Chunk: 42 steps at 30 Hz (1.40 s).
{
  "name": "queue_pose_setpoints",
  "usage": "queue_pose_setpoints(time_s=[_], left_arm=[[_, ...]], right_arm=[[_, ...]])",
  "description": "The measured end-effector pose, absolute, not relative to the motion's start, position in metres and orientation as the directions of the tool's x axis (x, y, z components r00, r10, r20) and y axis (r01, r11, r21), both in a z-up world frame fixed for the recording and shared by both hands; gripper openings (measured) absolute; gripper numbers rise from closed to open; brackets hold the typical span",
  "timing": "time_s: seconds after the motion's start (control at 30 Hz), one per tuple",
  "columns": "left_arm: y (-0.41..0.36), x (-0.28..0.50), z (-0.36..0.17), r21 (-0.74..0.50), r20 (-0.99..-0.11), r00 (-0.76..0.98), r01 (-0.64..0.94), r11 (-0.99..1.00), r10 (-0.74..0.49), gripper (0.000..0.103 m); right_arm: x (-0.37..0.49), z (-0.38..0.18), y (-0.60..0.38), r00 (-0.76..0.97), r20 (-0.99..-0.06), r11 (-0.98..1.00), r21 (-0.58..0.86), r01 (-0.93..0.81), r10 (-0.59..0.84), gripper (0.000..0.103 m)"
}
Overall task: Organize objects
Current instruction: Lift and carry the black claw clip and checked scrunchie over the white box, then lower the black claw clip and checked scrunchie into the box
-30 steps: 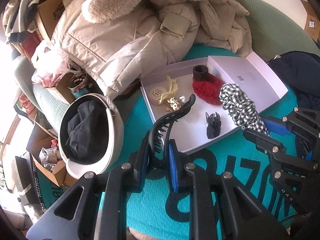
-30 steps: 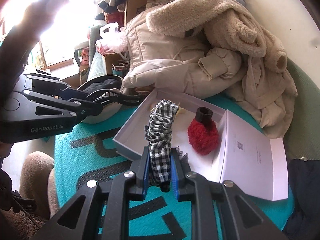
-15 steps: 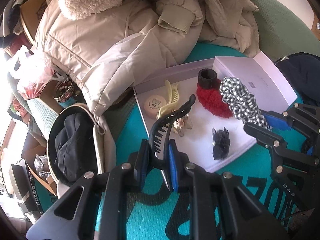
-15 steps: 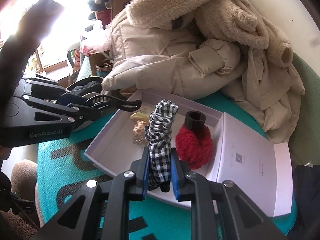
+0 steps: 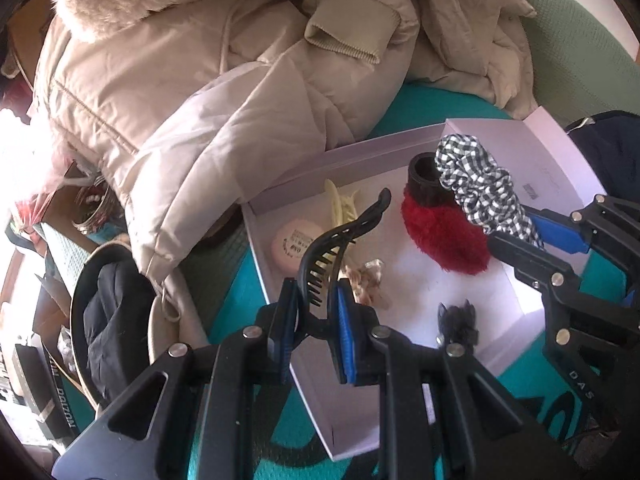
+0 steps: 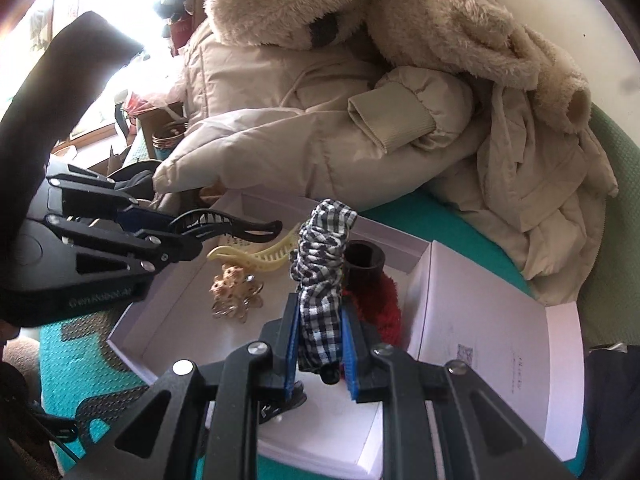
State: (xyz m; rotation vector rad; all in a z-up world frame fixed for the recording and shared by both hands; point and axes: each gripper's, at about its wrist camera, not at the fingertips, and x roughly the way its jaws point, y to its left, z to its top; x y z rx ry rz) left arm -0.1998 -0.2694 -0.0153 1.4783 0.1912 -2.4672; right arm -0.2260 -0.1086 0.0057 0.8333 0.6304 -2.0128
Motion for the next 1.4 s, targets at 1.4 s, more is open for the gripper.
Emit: queue_pose_setpoints(time_s=[1.4], left_arm=[[-0.272,-0.278,-0.08,0.026,-0.899,-0.416,0.254,-0.967,-0.133,0.018]], right_arm=[[-0.286,-0.057,-0.128,-0.352,-0.802,-0.549,-0.035,0.835,-0.484,0.018]])
